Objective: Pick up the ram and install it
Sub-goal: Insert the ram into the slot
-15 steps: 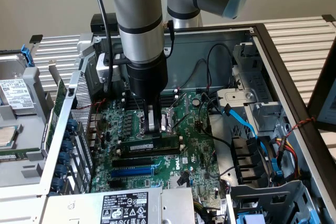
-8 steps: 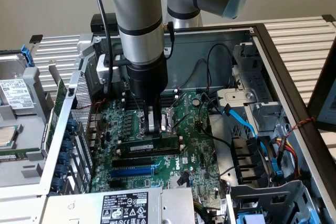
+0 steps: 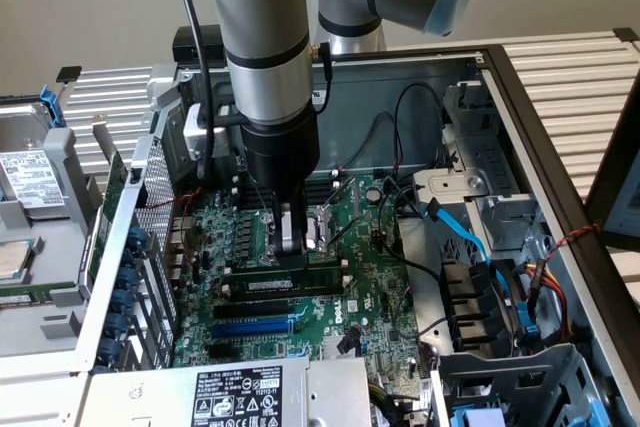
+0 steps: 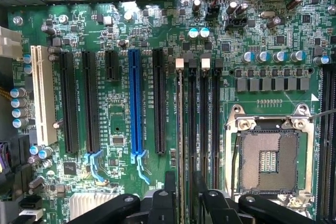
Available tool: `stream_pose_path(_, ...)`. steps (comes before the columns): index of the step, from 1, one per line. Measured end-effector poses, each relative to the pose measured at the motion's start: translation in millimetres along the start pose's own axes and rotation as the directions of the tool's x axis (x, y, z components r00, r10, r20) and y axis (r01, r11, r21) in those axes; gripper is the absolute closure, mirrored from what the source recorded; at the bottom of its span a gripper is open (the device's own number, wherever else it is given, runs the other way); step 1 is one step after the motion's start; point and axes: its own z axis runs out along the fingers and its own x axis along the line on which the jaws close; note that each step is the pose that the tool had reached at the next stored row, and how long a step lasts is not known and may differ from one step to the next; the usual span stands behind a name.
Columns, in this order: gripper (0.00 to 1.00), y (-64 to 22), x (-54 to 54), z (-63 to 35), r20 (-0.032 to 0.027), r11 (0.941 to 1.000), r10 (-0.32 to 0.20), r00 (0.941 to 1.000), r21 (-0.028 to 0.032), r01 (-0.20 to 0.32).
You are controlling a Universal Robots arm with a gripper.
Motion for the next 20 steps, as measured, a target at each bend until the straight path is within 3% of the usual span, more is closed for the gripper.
stream_pose_path(15, 0.73, -1.0, 0.6, -11.5, -0.0031, 0.9990, 0.033, 0.9994, -0.0301, -0.033)
stream_pose_path(20, 0.73, -1.3, 0.7, -13.1, -0.0035, 0.9988, 0.037, 0.9993, -0.0334, -0.037)
